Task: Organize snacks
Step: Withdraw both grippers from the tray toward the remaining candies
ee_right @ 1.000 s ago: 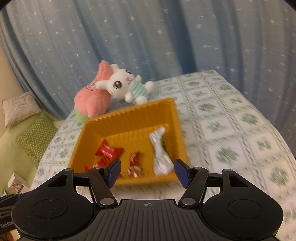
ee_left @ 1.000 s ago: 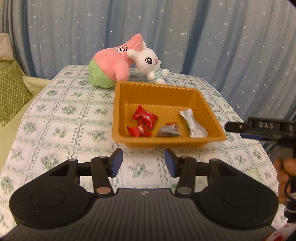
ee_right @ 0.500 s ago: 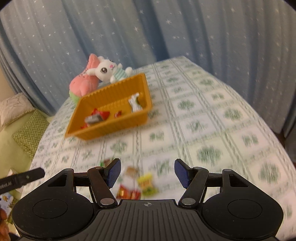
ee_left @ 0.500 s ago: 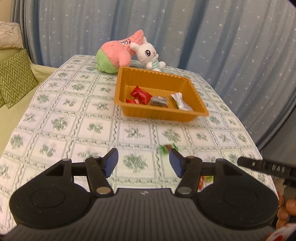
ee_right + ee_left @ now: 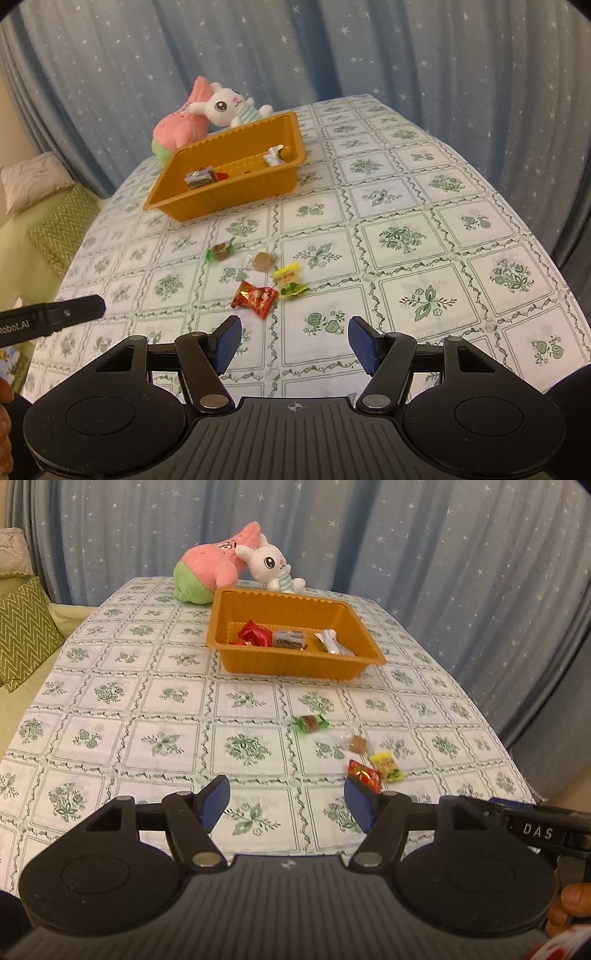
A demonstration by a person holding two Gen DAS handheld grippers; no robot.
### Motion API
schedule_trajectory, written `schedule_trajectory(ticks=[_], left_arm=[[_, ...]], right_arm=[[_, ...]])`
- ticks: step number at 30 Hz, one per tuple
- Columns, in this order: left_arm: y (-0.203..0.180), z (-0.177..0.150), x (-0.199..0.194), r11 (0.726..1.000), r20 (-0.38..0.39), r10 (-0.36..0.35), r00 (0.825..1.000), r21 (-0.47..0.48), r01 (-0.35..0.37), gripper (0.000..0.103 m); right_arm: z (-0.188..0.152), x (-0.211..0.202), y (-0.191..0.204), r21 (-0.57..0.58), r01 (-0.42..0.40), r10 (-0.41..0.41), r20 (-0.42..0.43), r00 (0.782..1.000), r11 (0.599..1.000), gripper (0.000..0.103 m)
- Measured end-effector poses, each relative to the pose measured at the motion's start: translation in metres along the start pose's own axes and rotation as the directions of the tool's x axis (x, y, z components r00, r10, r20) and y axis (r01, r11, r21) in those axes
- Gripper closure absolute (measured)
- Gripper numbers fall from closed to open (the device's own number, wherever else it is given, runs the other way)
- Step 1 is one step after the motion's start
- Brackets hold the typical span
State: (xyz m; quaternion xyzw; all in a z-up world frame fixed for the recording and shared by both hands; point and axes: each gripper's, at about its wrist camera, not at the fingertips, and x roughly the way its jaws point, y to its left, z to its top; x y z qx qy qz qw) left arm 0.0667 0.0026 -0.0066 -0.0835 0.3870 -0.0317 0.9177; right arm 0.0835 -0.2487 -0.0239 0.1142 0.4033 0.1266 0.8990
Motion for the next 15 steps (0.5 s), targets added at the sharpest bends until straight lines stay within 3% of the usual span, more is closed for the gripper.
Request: schedule_trajectory(ticks=[15], left_arm=[[-0.01,-0.009,0.015,1.0,-0.052,-0.019,0.998,0.023,0.02,0.034]], right_arm=[[-0.001,0.005,-0.009,0.007,0.028,-0.028,-0.005,1.0,1.0,0.039]])
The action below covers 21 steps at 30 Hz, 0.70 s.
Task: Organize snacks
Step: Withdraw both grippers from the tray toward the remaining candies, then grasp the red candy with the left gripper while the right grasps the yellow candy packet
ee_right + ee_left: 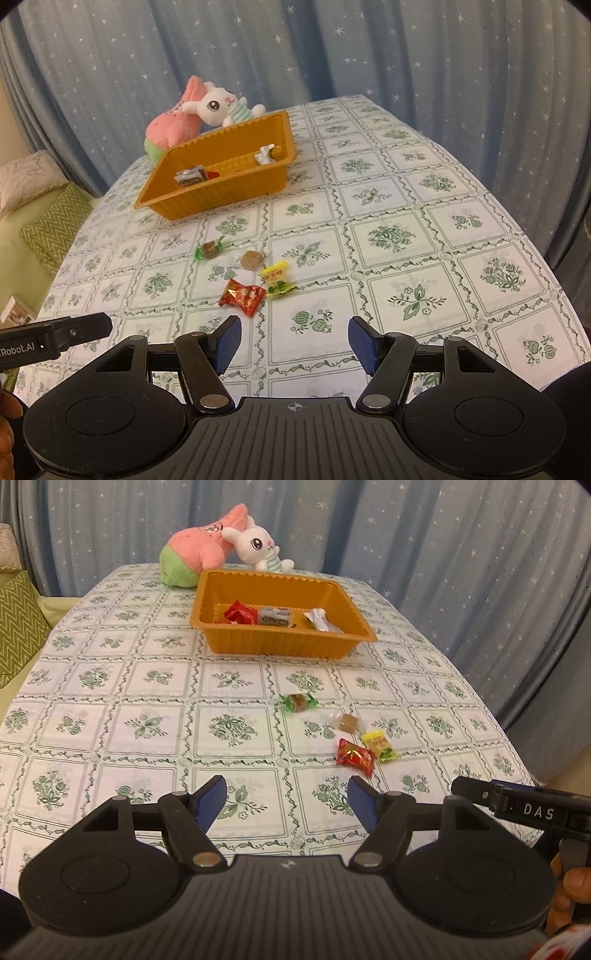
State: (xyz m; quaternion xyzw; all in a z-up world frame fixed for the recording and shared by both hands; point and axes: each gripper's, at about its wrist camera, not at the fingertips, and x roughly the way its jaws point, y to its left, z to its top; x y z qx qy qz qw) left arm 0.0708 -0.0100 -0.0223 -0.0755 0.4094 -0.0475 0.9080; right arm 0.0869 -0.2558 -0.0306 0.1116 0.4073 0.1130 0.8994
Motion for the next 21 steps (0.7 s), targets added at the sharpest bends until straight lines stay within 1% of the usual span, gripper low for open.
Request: schedule_trajectory(ticks=[9,16,21], left_arm=[[-0.014,-0.001,0.026,0.999,-0.04,-0.025,0.999,0.033,0.026,0.034],[-0.027,0.003,0.054,0.996,-0.058,-0.055,0.997,0.064,0.058,0.035],[-0.037,0.006,0.078,0.993,-0.066,-0.057,0.996,0.098,0.063,0.037]], right_arm=[[-0.001,0.013,-0.014,0.019,0.02,-0.02,-0.015,1.0,1.0,0.039],[0.003,0.027,-0.025,0.037,0.032,-0.031,-0.02,0.999,0.999,0.039],[0.006,0.039,-0.036,0.057,0.041,-0.04,-0.024,0.999,0.998,0.039]])
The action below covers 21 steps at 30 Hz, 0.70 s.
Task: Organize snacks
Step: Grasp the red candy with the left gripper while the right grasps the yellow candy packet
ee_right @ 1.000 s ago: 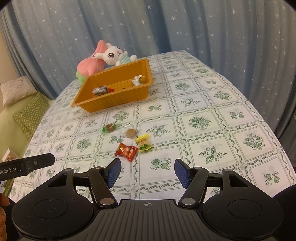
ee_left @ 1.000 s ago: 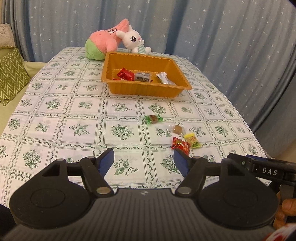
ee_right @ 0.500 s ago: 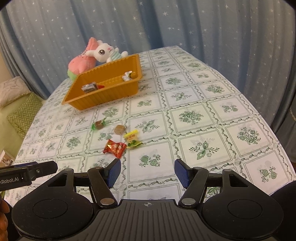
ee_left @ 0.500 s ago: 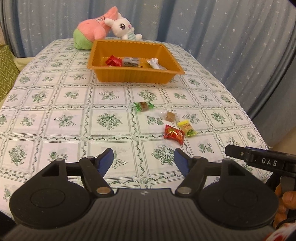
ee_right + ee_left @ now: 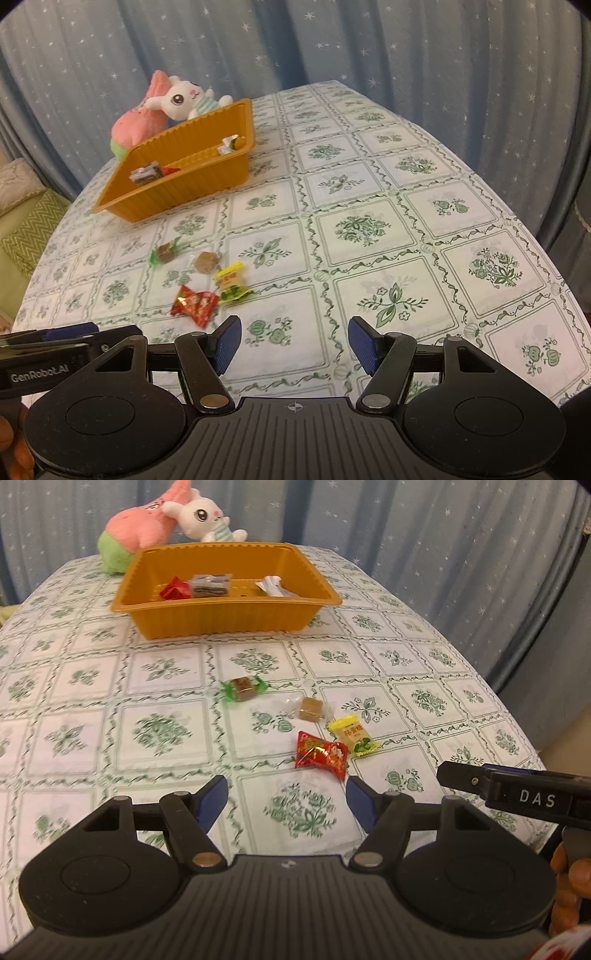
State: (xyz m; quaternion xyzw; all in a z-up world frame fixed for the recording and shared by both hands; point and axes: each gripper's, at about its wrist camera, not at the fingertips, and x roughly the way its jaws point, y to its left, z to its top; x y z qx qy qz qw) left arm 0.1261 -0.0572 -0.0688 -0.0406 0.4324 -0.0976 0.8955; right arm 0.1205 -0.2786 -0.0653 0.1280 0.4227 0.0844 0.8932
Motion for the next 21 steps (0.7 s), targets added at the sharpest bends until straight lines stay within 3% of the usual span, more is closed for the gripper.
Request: schedule_trajectory(ticks=[19,21], left_arm=[[-0.02,0.016,0.06,0.994,0.0,-0.038,0.999,0.104,0.038,0.064],[-0.021,0.017,0.061,0.992,0.001,-0.04,0.999,0.12,0.04,0.071]], right_arm=[[0.005,0.031,-0.02,0.069,0.015,-0.015,-0.011,1.0,0.997,0.039],[0.006,0.033,-0.019,0.067,0.018,-0.017,-0.007,1.0,0.998,0.039]])
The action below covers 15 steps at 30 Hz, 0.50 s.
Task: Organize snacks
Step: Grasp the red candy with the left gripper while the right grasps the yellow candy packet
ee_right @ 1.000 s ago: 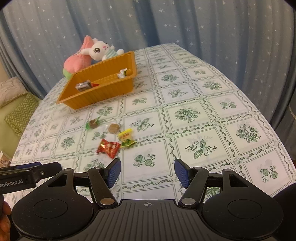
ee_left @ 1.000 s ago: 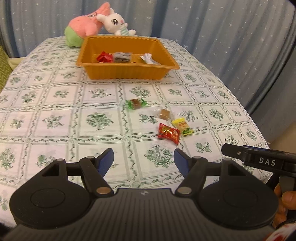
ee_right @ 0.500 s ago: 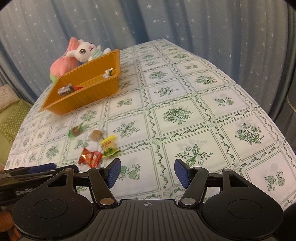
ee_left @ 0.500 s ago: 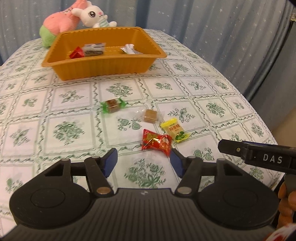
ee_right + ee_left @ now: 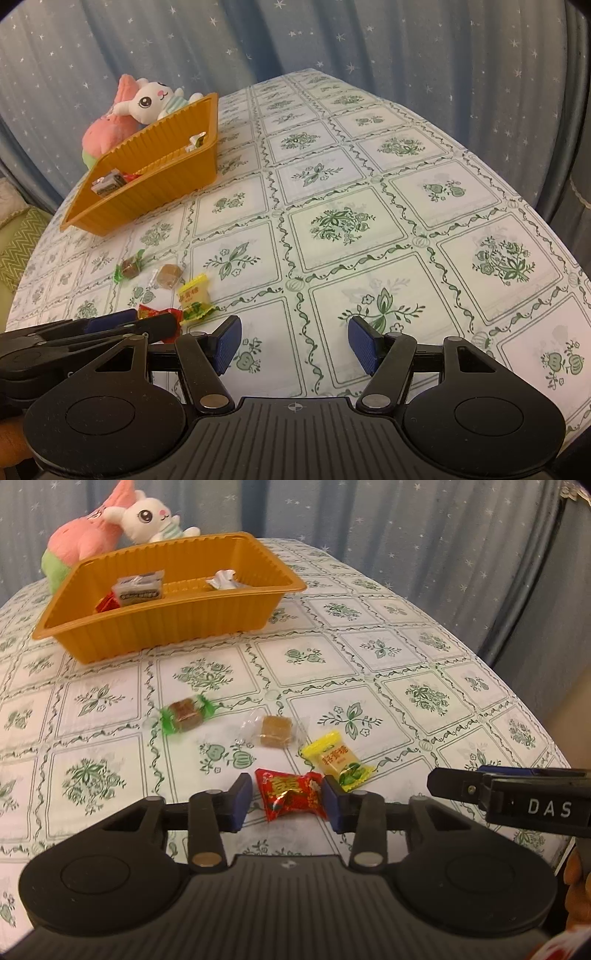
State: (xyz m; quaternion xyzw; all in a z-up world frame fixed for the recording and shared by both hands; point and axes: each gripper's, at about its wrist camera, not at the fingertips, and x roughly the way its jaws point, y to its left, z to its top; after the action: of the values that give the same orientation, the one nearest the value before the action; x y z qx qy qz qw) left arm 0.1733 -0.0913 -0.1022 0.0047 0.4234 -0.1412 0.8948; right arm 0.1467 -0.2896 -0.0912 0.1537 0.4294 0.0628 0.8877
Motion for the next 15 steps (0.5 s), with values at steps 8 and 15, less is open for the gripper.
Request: schedule_trajectory(ticks=[8,15], left_arm=[[0.008,-0.006,-0.01,1.0,0.002,0.008,1.0,-0.01,-0.008,0.082],[0.035,-0.011,-0.037,0.995,0.026,0.053,0.998,-0.083,-0.05,0.086]], right_arm=[[0.002,0.006,0.012,-0.058,-0.024,0.024,0.004,1.0,0.998,0.039],[0.004,0.017,0.046,-0.223,-0.101,0.106,0.012,0.994,0.97,0.039]])
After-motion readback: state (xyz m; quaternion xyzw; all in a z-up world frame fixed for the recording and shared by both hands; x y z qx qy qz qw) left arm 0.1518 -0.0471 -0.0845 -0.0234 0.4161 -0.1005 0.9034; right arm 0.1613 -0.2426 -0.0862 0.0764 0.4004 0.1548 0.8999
